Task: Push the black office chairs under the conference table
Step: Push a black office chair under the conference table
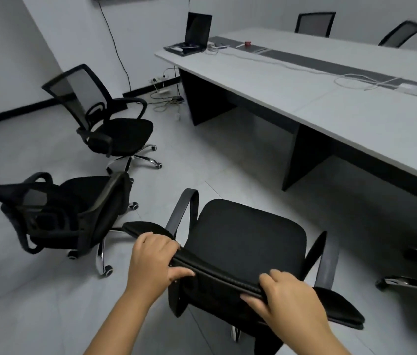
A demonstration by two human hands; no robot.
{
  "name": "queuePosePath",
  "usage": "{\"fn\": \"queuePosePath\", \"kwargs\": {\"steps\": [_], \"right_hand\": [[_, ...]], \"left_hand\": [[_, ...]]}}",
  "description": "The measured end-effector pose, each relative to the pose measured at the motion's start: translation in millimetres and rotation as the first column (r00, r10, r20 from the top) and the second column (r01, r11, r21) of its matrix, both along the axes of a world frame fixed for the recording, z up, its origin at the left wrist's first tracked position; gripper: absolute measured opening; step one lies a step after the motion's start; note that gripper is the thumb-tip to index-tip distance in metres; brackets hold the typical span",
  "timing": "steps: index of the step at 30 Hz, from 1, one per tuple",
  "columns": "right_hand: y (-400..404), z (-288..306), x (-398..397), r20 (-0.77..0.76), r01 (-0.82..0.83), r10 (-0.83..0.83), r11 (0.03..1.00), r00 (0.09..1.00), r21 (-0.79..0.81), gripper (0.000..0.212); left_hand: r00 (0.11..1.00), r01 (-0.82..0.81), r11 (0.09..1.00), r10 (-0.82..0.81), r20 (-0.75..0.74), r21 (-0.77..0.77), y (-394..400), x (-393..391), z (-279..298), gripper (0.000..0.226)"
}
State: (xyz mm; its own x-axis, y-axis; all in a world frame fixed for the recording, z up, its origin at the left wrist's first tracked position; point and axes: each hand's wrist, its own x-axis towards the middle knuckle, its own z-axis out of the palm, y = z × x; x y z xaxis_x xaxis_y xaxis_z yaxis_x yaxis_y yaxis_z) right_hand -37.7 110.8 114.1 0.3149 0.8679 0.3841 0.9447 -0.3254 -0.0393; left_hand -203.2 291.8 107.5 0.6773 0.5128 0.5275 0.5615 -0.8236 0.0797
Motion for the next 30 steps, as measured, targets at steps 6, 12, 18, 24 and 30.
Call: {"fn": "queuePosePath", "kwargs": {"steps": [6, 12, 18, 24, 30], "right_hand": [[14.7, 2.6, 23.7, 0.048, 0.068, -0.067, 0.998, 0.997, -0.006, 0.05], [40.7, 2.0, 63.9, 0.033, 0.116, -0.117, 0.993, 0.993, 0.015, 0.057], [83.2, 11.7, 88.3, -0.013, 0.121, -0.121, 0.993, 0.993, 0.0, 0.057], [108.1, 9.4, 87.5, -0.048, 0.156, -0.159, 0.986, 0.986, -0.064, 0.057], [120.2, 9.8, 58.3, -0.05, 0.313, -0.315, 0.949, 0.948, -0.05, 0.056]], "left_hand": [[0.994, 0.052, 0.997, -0.046, 0.101, -0.065, 20.0, 34.0, 6.2, 0.082], [0.98, 0.073, 0.997, -0.076, 0.184, 0.024, 39.9, 69.8, -6.2, 0.06], [0.994, 0.052, 0.996, -0.059, 0.089, 0.074, 79.4, 90.0, 3.8, 0.079], [0.918, 0.376, 0.911, -0.342, -0.199, 0.17, 133.1, 99.0, 16.2, 0.079], [0.729, 0.668, 0.733, -0.611, -0.308, 0.128, 174.9, 111.1, 23.6, 0.073]]}}
